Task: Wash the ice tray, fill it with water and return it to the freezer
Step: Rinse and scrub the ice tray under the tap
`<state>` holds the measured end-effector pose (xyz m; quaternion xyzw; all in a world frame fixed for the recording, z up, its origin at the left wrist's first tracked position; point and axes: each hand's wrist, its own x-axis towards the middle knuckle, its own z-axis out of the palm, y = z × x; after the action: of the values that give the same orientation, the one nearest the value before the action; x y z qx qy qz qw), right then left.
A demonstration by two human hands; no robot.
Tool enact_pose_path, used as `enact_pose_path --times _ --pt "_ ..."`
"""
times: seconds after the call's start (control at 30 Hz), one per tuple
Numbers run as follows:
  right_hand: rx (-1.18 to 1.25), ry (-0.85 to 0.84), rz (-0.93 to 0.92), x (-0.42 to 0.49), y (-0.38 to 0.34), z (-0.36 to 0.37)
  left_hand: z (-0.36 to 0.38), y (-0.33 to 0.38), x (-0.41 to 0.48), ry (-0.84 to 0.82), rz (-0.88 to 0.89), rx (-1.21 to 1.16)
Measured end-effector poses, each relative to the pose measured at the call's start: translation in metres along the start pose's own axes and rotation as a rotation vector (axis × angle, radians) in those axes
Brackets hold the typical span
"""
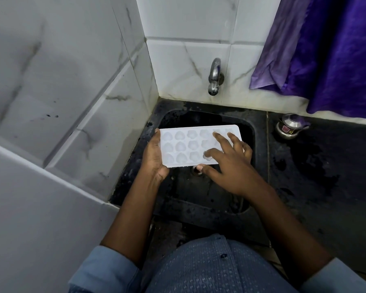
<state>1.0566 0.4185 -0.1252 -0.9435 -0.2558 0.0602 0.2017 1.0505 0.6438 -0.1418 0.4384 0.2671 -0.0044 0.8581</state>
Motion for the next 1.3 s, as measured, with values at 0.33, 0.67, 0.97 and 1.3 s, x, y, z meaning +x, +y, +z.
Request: enact_pose_path --times 0.33,0.67,0.97,1.3 --pt "-0.02 0.007 -0.008 0.002 0.001 0.002 -0.001 0.0 -0.001 0.003 0.001 0.011" --pt "-0.026 -0.016 -0.018 0.001 0.004 0.004 0.003 0.0 -0.004 0.037 -0.005 0.009" --pt "-0.04 0.087 -0.101 0.001 -0.008 0.003 0.004 0.0 -0.007 0.028 -0.011 0.001" --pt "-0.083 -0.031 -0.114 0.001 -0.02 0.007 0.002 0.0 -0.01 0.025 -0.034 -0.004"
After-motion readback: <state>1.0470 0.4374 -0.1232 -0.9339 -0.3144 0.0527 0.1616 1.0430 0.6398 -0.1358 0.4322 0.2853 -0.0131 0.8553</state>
